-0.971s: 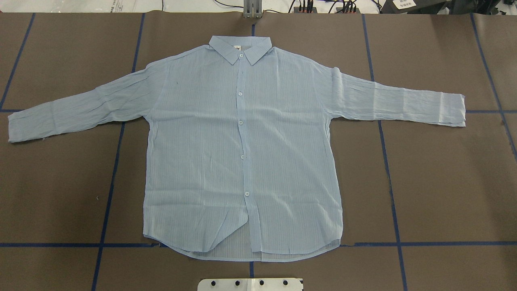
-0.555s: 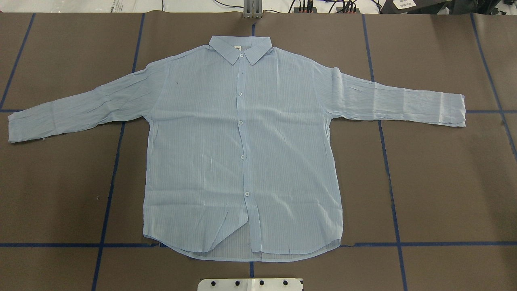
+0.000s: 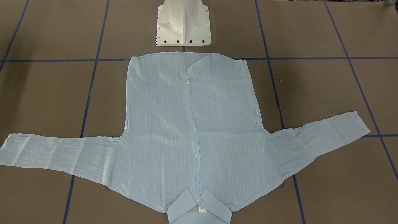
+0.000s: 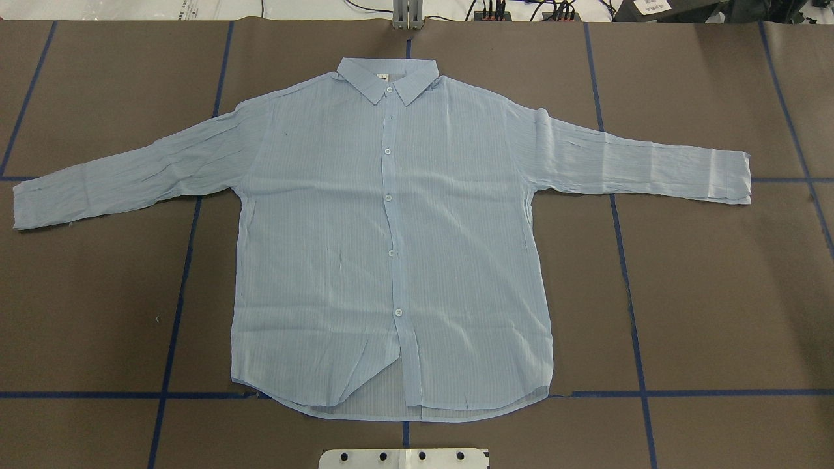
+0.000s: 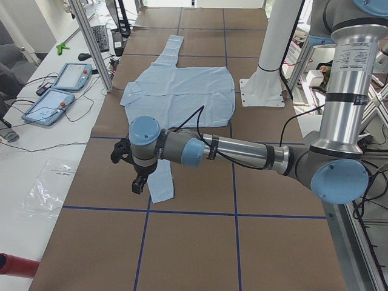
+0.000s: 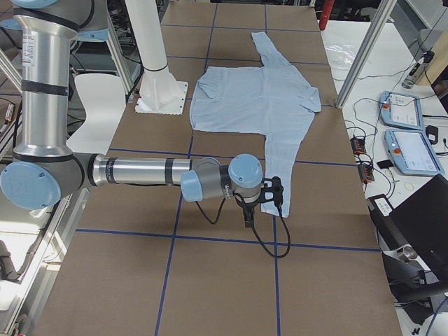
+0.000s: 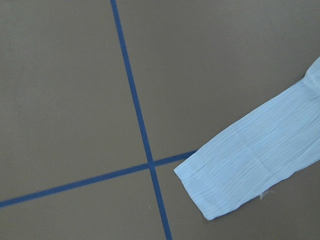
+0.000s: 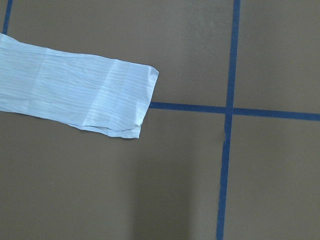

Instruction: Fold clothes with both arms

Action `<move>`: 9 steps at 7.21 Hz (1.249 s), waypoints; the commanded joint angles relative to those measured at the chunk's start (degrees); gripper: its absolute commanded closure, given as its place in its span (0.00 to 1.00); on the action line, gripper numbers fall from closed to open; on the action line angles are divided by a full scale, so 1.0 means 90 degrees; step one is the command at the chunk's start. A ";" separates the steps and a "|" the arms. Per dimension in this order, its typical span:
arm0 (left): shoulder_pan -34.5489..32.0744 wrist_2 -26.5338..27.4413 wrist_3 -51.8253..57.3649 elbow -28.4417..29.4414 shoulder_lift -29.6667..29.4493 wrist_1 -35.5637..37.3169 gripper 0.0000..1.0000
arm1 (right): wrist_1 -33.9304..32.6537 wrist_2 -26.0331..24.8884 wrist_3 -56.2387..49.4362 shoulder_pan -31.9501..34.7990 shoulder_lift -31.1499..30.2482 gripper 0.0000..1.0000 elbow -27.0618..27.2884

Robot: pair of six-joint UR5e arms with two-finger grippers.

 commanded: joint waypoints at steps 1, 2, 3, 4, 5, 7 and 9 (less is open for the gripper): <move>0.0003 -0.0005 -0.0461 0.0269 0.0027 -0.0633 0.00 | 0.1316 -0.0606 0.1153 -0.0750 0.0681 0.00 -0.1042; 0.0003 -0.0014 -0.0561 0.0357 0.0027 -0.0761 0.00 | 0.1734 -0.0755 0.1606 -0.1073 0.1005 0.00 -0.1433; 0.0003 -0.0015 -0.0562 0.0377 0.0027 -0.0762 0.00 | 0.2318 -0.0979 0.1939 -0.1289 0.1298 0.00 -0.1901; 0.0003 -0.0015 -0.0571 0.0387 0.0027 -0.0762 0.00 | 0.2962 -0.1310 0.2542 -0.1591 0.1514 0.00 -0.2331; 0.0003 -0.0015 -0.0571 0.0387 0.0017 -0.0772 0.00 | 0.3355 -0.1516 0.2944 -0.1923 0.1593 0.00 -0.2509; 0.0003 -0.0005 -0.0562 0.0406 -0.0002 -0.0772 0.00 | 0.3340 -0.1499 0.2997 -0.2082 0.1643 0.00 -0.2686; 0.0003 -0.0015 -0.0571 0.0397 -0.0022 -0.0772 0.00 | 0.3320 -0.1479 0.3007 -0.2082 0.1643 0.05 -0.2939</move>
